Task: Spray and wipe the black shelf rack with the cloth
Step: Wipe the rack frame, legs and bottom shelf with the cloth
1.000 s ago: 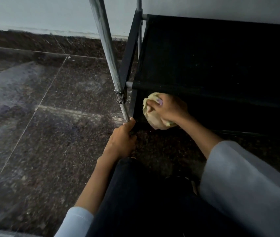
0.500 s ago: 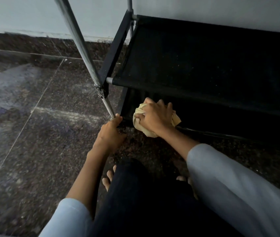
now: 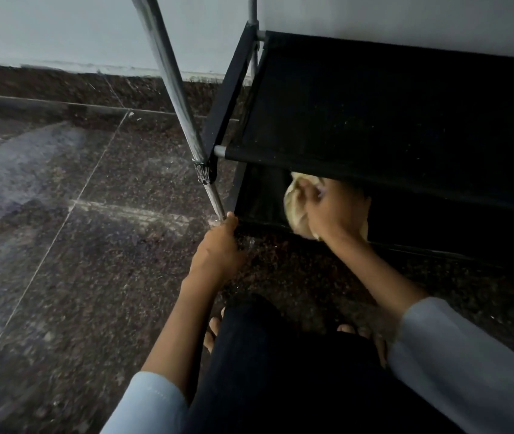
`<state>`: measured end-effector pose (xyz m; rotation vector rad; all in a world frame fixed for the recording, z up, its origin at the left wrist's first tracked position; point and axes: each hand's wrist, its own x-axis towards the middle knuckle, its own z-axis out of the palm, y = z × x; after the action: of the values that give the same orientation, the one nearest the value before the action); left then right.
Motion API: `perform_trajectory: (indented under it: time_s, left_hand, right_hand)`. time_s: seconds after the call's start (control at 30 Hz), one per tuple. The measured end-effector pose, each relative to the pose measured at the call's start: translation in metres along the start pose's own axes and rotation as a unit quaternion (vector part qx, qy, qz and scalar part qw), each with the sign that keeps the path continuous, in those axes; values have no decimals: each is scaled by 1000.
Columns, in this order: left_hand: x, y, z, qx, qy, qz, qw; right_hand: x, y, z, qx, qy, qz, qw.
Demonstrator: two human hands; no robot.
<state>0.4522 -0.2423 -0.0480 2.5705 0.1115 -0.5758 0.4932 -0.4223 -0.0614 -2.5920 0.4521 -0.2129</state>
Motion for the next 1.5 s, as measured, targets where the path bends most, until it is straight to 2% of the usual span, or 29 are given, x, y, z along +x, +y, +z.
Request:
perform_trajectory:
  time_s: [0.1, 0.2, 0.37, 0.53, 0.67, 0.77, 0.87, 1.03, 1.13, 1.27, 1.37, 1.5]
  left_hand:
    - [0, 9, 5, 81, 3, -14, 997]
    - [-8, 14, 9, 151, -42, -64, 986]
    - [-13, 27, 16, 264, -5, -48, 963]
    - [-3, 42, 17, 364, 42, -42, 930]
    - [-1, 54, 16, 426, 70, -12, 902]
    - [4, 49, 13, 371, 90, 24, 924]
    - [6, 34, 5, 290, 81, 44, 953]
    - [5, 28, 10, 306, 95, 62, 945]
    - [5, 26, 9, 302, 102, 51, 946]
    - [4, 27, 11, 300, 103, 45, 947]
    - [4, 27, 10, 300, 102, 46, 947]
    - [6, 29, 10, 294, 96, 35, 950]
  right_hand:
    - [-35, -27, 13, -95, -95, -215, 967]
    - [-42, -38, 25, -169, -139, -274, 936]
    - [-33, -2, 7, -204, -121, -219, 946]
    - [-37, 67, -18, -208, -53, -162, 963]
    - [-35, 75, -27, -227, -48, -139, 963]
    - [-31, 66, -29, -206, -18, -127, 970]
    - [-30, 57, -24, -223, -56, -145, 962]
    - [-23, 1, 3, -188, -98, -238, 948]
    - [-18, -12, 12, -170, -132, -207, 954]
    - [-17, 3, 8, -144, -133, -144, 970]
    - [-14, 29, -6, -138, -116, -108, 978]
    - [-9, 78, -31, -176, -88, -104, 975]
